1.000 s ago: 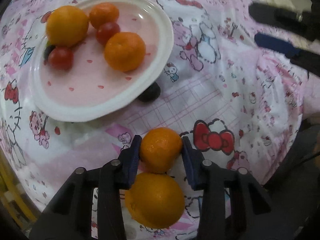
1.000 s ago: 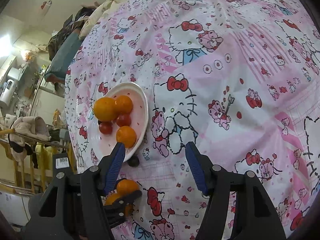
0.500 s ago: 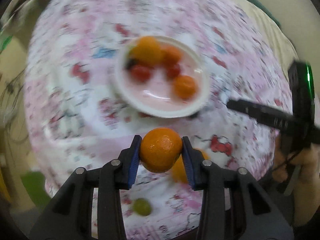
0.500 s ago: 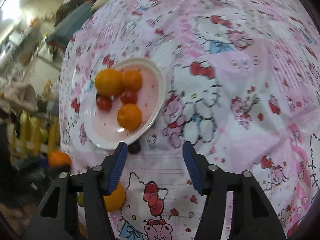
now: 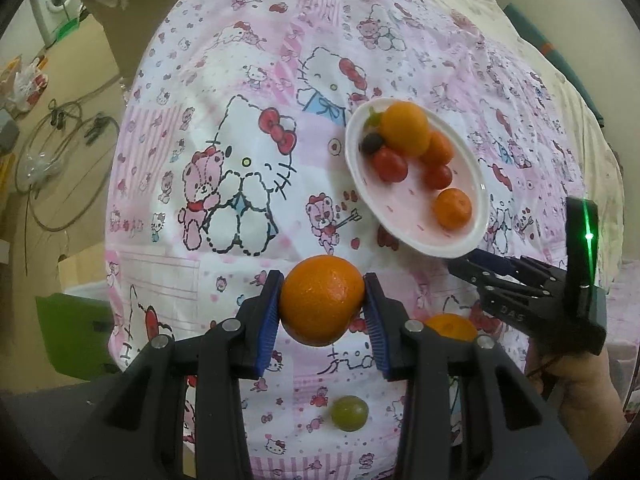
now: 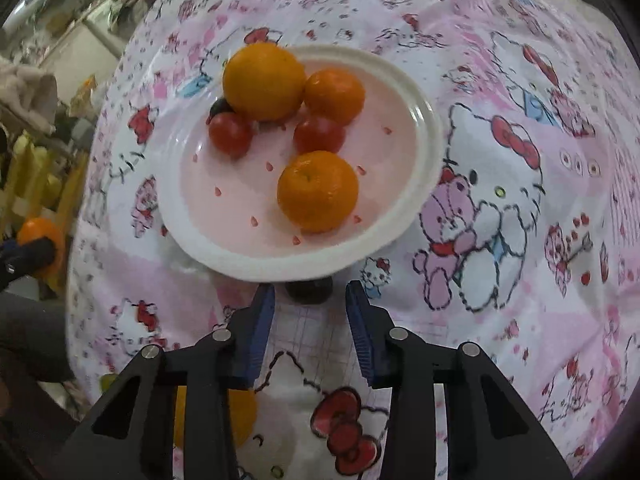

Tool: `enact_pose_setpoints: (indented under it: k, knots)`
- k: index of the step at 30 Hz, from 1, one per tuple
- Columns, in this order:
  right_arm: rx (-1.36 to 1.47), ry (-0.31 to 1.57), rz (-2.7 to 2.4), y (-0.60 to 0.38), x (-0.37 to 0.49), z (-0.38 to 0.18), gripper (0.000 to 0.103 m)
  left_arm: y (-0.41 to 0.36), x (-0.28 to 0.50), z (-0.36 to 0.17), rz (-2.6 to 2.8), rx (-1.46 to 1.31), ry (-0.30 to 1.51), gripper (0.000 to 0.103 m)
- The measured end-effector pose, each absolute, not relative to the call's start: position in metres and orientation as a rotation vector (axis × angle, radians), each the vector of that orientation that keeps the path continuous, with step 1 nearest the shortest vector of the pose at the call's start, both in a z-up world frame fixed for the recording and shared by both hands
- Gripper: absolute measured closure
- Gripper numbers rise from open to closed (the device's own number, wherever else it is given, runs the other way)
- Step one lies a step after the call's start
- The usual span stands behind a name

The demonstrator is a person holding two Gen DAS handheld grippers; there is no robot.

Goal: Organize fruits
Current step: 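Grasp a dark berry beside the plate with the right tool while the left tool lifts the mandarin, then carry the mandarin onto the plate with the left tool while the right tool places the berry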

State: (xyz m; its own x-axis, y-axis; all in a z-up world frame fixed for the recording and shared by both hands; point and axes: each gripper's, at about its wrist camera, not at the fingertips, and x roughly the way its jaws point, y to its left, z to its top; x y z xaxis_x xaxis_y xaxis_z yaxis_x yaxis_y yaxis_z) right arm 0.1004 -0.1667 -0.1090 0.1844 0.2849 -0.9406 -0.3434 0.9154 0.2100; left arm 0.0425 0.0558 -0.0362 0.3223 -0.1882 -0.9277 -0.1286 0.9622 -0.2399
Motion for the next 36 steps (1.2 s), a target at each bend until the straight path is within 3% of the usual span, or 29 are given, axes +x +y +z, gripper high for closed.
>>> enact_pose_setpoints:
  k: [4, 7, 36]
  knots:
    - [-0.119, 1.307, 0.443, -0.158, 0.1, -0.115, 0.065, 0.058, 0.043, -0.036, -0.044, -0.3, 1.248, 0.068]
    - [-0.152, 1.297, 0.435, -0.154, 0.1, -0.117, 0.077, 0.052, 0.045, -0.037, -0.054, -0.297, 1.251, 0.068]
    - [0.116, 1.213, 0.363, -0.251, 0.117, -0.066, 0.078, 0.013, 0.085, -0.042, 0.016, -0.19, 1.163, 0.068]
